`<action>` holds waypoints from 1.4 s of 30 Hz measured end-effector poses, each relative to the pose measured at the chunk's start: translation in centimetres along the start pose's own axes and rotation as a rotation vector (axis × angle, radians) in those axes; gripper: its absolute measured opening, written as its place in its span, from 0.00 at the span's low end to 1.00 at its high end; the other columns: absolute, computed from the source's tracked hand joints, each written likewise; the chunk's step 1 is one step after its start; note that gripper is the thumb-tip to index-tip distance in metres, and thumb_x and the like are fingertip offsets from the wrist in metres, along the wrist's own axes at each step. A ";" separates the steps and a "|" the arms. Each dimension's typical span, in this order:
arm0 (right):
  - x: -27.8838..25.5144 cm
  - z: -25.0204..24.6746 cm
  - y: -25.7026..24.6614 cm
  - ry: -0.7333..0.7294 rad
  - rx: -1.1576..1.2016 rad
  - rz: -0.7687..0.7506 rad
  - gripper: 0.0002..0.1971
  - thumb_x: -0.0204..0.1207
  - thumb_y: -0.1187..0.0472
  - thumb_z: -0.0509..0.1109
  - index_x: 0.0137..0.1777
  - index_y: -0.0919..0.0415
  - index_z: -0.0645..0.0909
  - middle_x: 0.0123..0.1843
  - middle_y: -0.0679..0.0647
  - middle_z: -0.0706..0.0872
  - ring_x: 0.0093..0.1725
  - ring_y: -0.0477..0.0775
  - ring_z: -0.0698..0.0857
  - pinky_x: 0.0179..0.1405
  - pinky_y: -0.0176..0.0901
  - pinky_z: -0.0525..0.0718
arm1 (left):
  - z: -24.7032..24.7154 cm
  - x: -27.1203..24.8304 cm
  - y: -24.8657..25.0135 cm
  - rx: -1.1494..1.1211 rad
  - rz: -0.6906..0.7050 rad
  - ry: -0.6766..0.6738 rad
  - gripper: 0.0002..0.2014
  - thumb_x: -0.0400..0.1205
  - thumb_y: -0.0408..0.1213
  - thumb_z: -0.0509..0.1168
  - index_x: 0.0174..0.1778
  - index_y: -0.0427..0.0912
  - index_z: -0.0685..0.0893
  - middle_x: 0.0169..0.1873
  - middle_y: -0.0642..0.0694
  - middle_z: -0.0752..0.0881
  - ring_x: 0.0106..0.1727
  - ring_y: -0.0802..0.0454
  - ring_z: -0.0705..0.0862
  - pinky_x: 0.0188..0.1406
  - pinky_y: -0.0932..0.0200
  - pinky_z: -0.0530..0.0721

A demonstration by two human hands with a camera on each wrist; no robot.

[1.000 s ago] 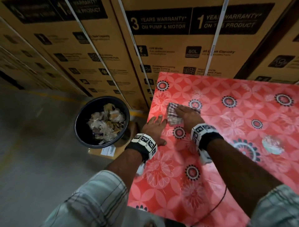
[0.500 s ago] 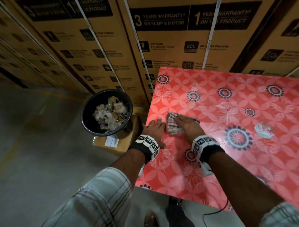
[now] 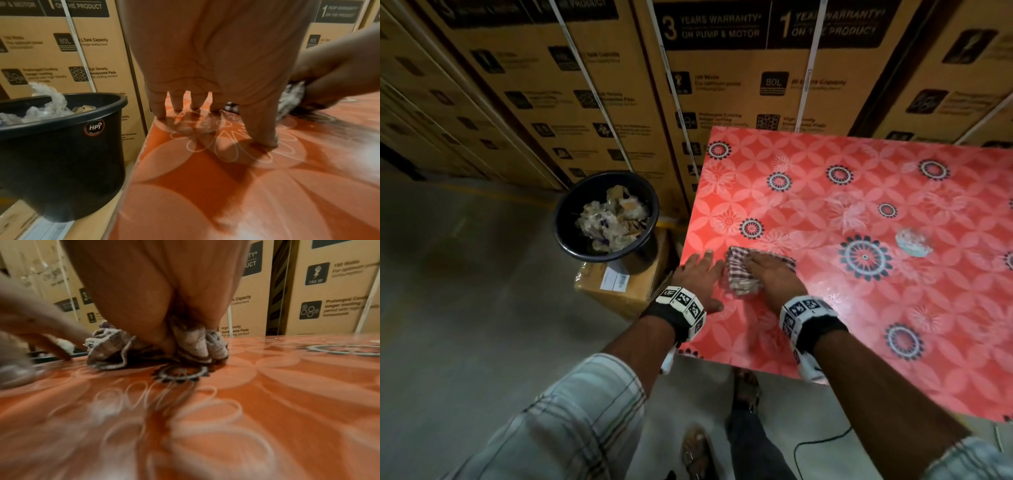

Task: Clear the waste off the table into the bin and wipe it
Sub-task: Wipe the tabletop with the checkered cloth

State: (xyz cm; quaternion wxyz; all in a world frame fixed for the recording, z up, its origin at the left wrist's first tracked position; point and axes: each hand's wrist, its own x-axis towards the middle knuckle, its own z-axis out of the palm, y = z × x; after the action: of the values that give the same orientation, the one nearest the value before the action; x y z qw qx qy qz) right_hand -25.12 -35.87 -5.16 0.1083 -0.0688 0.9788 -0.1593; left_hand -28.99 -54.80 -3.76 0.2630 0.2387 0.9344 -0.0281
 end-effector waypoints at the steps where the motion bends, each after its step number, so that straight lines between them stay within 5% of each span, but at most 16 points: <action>1: 0.6 -0.4 0.0 0.007 -0.001 0.022 0.31 0.77 0.64 0.67 0.80 0.54 0.63 0.82 0.56 0.64 0.80 0.58 0.64 0.81 0.53 0.60 | 0.1 -0.5 0.2 -0.008 -0.009 0.006 0.50 0.75 0.60 0.70 0.85 0.51 0.47 0.86 0.45 0.46 0.85 0.38 0.48 0.80 0.36 0.60; 4: 2.2 -2.1 -0.5 -0.035 -0.027 0.074 0.35 0.76 0.74 0.63 0.82 0.55 0.59 0.84 0.56 0.58 0.82 0.58 0.59 0.82 0.52 0.58 | 0.4 -1.6 0.8 0.002 -0.003 -0.010 0.51 0.75 0.59 0.71 0.85 0.48 0.48 0.86 0.42 0.47 0.85 0.36 0.49 0.80 0.35 0.62; 10: -2.6 -0.5 -3.7 0.059 -0.054 0.046 0.33 0.77 0.70 0.65 0.81 0.55 0.62 0.82 0.56 0.63 0.81 0.57 0.62 0.81 0.50 0.54 | 1.6 -4.1 1.2 0.040 0.035 -0.011 0.51 0.70 0.58 0.76 0.83 0.47 0.56 0.85 0.43 0.51 0.82 0.36 0.56 0.74 0.36 0.72; 15: -8.2 2.3 -5.1 -0.004 0.008 -0.005 0.32 0.75 0.61 0.70 0.79 0.55 0.66 0.80 0.56 0.68 0.79 0.57 0.66 0.81 0.48 0.55 | 3.3 -6.2 1.6 -0.007 0.022 0.003 0.51 0.75 0.56 0.72 0.86 0.46 0.47 0.86 0.46 0.47 0.85 0.39 0.51 0.78 0.38 0.64; 22: -6.1 0.8 -6.0 0.029 -0.039 0.092 0.31 0.79 0.68 0.63 0.81 0.55 0.62 0.83 0.57 0.62 0.80 0.58 0.63 0.80 0.49 0.57 | 4.7 -7.3 2.0 -0.038 -0.017 -0.018 0.49 0.76 0.57 0.71 0.85 0.44 0.50 0.86 0.46 0.47 0.84 0.40 0.50 0.78 0.40 0.64; 27: -10.6 2.0 -8.1 0.010 0.014 0.055 0.37 0.71 0.61 0.76 0.79 0.56 0.66 0.81 0.57 0.66 0.79 0.59 0.65 0.80 0.49 0.56 | 5.8 -8.5 2.2 -0.094 -0.020 0.053 0.45 0.79 0.54 0.68 0.85 0.45 0.51 0.86 0.45 0.49 0.84 0.39 0.52 0.78 0.40 0.65; 31: -14.1 3.1 -8.7 -0.012 0.060 0.004 0.36 0.70 0.74 0.68 0.79 0.58 0.65 0.82 0.57 0.65 0.81 0.58 0.62 0.82 0.49 0.54 | 6.2 -8.3 2.0 -0.069 -0.018 0.086 0.37 0.82 0.43 0.62 0.85 0.45 0.50 0.86 0.45 0.48 0.84 0.39 0.51 0.78 0.40 0.66; 37: -10.7 3.0 -7.7 -0.018 0.006 0.016 0.37 0.73 0.59 0.74 0.81 0.56 0.62 0.83 0.55 0.62 0.81 0.57 0.61 0.81 0.49 0.53 | 6.3 -8.1 1.9 -0.181 -0.039 0.046 0.46 0.79 0.51 0.69 0.86 0.46 0.47 0.86 0.49 0.44 0.86 0.42 0.45 0.83 0.43 0.57; 42: -14.6 5.8 -8.6 0.099 0.021 0.011 0.38 0.70 0.78 0.61 0.81 0.56 0.62 0.83 0.54 0.61 0.82 0.55 0.58 0.81 0.48 0.50 | 7.4 -7.5 1.9 -0.173 -0.055 0.084 0.39 0.84 0.47 0.62 0.86 0.48 0.47 0.86 0.49 0.44 0.86 0.44 0.44 0.84 0.43 0.55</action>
State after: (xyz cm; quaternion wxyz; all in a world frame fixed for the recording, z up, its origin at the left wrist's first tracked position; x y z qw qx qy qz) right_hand -8.81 -43.19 -4.95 0.0613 -0.0542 0.9816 -0.1724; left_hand -18.95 -57.64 -6.19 0.2425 0.1903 0.9497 0.0557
